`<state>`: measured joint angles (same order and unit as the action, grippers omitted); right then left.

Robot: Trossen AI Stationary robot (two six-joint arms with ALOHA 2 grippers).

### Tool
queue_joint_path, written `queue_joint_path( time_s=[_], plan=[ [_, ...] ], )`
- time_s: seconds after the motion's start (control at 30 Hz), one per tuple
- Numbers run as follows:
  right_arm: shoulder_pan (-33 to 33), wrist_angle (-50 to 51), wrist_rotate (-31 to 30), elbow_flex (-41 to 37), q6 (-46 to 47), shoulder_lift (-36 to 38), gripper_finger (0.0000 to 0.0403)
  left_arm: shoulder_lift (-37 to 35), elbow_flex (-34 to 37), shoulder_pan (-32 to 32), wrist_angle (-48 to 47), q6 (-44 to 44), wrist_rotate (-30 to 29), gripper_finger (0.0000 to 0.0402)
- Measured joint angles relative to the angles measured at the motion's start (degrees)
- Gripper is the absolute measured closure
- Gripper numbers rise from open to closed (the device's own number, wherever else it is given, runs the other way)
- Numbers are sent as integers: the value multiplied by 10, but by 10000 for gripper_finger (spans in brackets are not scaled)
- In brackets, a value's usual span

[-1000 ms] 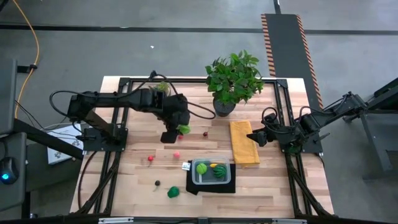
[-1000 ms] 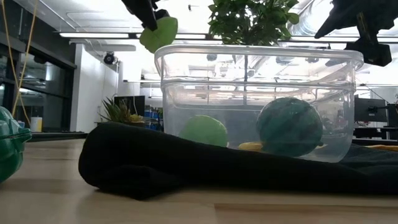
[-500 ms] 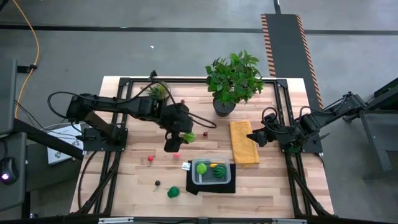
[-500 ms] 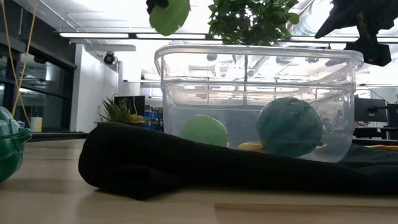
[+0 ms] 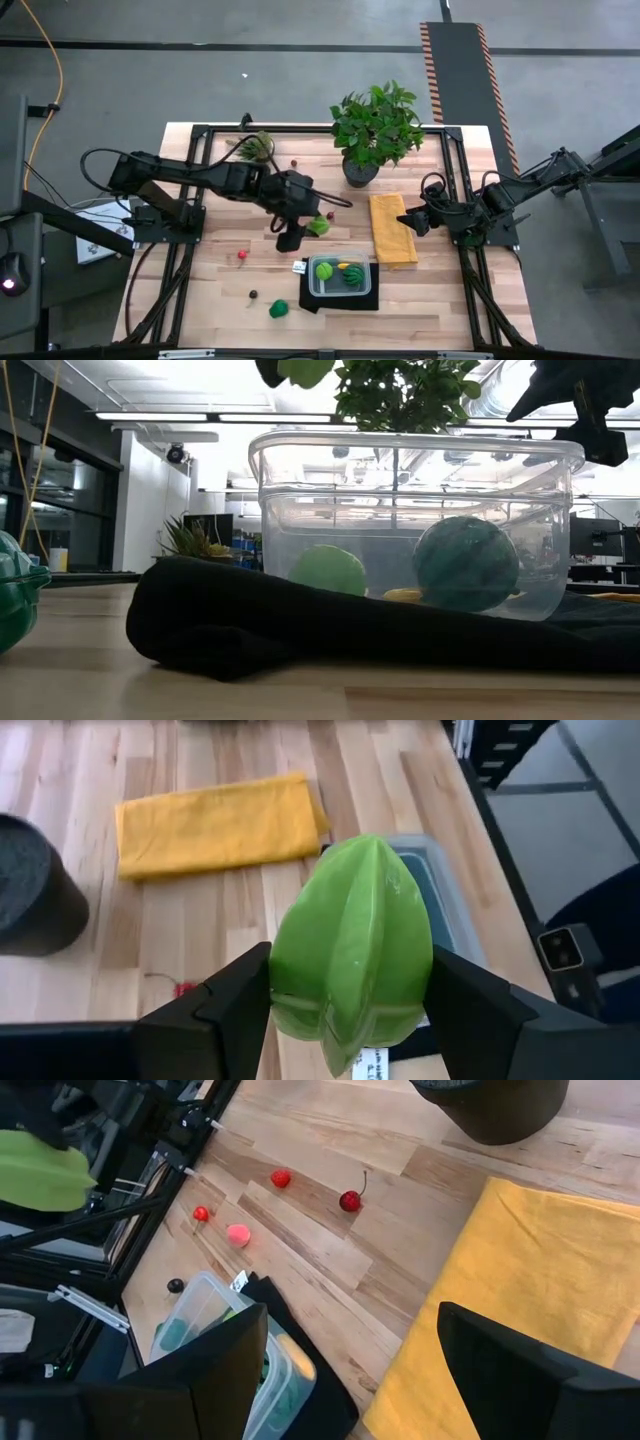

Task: Pick and placing Produce into tupperware
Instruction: Put the star fruit into the transparent bin

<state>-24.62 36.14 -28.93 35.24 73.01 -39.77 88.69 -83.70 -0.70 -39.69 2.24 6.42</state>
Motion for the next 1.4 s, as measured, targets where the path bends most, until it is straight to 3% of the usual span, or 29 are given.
queue_joint_path(
  time_s=[0.47,1.4],
  plan=[
    [0,-7,1,0,-10,-5,121,80,-1,42,33,7,21,182],
    [0,-8,-6,0,-13,-8,121,130,-1,45,49,0,60,181]
  ],
)
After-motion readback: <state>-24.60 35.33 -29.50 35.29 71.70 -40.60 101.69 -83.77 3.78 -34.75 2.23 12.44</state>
